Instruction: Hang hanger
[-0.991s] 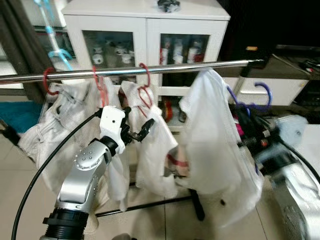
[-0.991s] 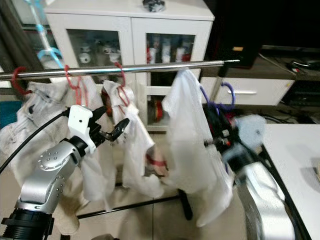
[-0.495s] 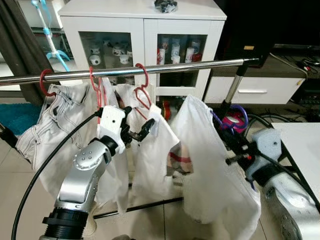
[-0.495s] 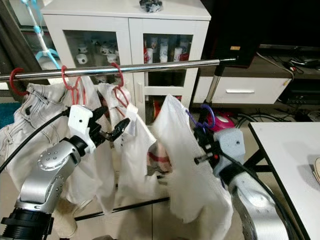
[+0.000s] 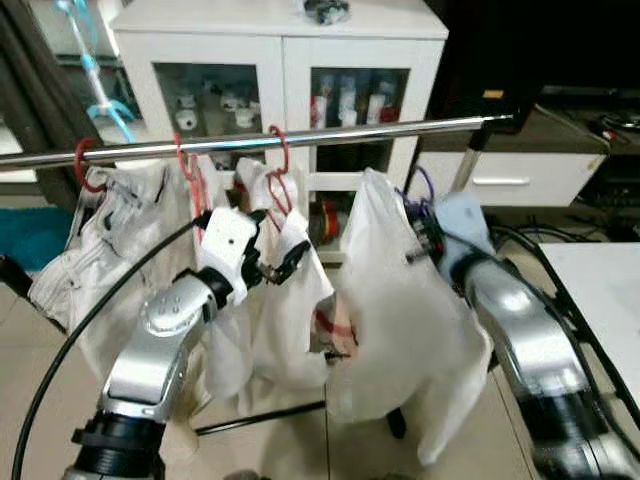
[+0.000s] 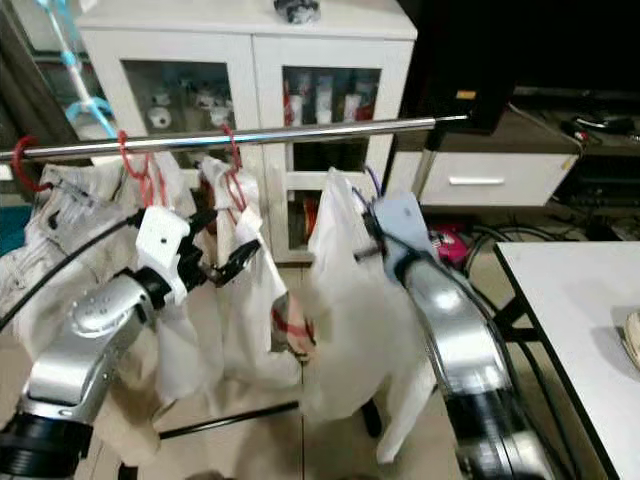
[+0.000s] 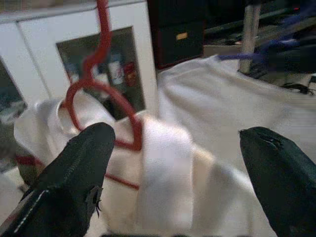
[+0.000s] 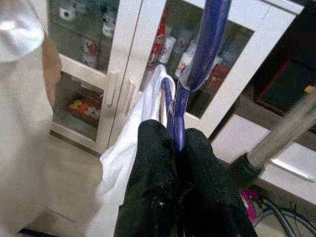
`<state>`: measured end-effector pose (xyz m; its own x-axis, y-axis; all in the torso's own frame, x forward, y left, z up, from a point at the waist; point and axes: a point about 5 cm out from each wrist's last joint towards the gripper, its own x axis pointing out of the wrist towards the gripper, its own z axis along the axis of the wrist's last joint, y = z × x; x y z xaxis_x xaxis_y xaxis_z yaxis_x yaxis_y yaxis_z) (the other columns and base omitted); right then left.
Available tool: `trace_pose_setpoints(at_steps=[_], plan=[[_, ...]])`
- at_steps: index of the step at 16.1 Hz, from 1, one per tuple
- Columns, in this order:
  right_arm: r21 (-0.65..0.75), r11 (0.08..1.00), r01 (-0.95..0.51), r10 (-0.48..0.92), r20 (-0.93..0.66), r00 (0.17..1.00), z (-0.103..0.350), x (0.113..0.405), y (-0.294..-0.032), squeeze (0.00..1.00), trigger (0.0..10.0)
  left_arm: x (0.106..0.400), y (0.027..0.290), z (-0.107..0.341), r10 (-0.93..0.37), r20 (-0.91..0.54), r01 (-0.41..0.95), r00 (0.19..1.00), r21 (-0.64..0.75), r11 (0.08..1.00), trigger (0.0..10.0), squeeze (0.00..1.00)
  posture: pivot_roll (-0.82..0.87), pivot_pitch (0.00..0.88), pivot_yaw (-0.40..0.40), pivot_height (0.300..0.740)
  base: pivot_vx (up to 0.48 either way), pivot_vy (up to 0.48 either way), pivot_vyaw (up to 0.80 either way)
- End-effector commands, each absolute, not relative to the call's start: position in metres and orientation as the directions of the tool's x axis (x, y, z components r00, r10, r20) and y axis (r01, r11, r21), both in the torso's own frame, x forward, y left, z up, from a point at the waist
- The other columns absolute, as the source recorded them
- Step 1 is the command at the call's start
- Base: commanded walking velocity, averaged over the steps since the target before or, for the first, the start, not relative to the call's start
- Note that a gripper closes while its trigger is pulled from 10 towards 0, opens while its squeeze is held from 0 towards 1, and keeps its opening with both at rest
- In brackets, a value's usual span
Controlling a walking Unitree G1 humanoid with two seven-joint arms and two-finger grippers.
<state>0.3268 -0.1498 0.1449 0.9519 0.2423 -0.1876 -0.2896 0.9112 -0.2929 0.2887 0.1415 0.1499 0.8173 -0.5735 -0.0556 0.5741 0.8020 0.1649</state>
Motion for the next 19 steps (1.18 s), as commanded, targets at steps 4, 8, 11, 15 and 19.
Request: trace_pose_setpoints(at_steps=[4, 8, 11, 15, 19], plan=[[-0.291, 0.936, -0.198, 0.184, -0.073, 0.98, 0.178, 0.367, -0.149, 0.0, 10.0, 0.283, 0.142, 0.16, -0.589, -0.045, 0.588, 0.807, 0.158, 0.793, 10.0, 0.53, 0.04, 0.0, -0.035, 0.74, 0.0, 0.0, 0.0], [-0.254, 0.943, -0.215, 0.209, -0.048, 0.977, 0.183, 0.376, -0.144, 0.0, 10.0, 0.281, 0.145, 0.16, -0.584, -0.048, 0.584, 0.81, 0.139, 0.799, 10.0, 0.52, 0.04, 0.0, -0.014, 0.74, 0.0, 0.0, 0.0], [-0.267, 0.931, -0.249, 0.217, -0.143, 0.966, 0.178, 0.39, -0.136, 0.0, 10.0, 0.28, 0.143, 0.161, -0.601, -0.061, 0.603, 0.797, 0.142, 0.785, 10.0, 0.53, 0.04, 0.0, 0.002, 0.74, 0.0, 0.0, 0.0], [-0.207, 0.957, -0.206, 0.159, -0.22, 0.962, 0.176, 0.403, -0.136, 0.0, 10.0, 0.274, 0.146, 0.163, -0.609, -0.078, 0.613, 0.789, 0.146, 0.776, 10.0, 0.53, 0.07, 0.0, 0.002, 0.74, 0.0, 0.0, 0.0], [-0.236, 0.945, -0.229, 0.121, -0.396, 0.91, 0.153, 0.4, -0.148, 0.0, 10.0, 0.266, 0.152, 0.16, -0.604, -0.111, 0.614, 0.79, 0.145, 0.776, 10.0, 0.53, 0.08, 0.0, -0.001, 0.74, 0.0, 0.0, 0.0]])
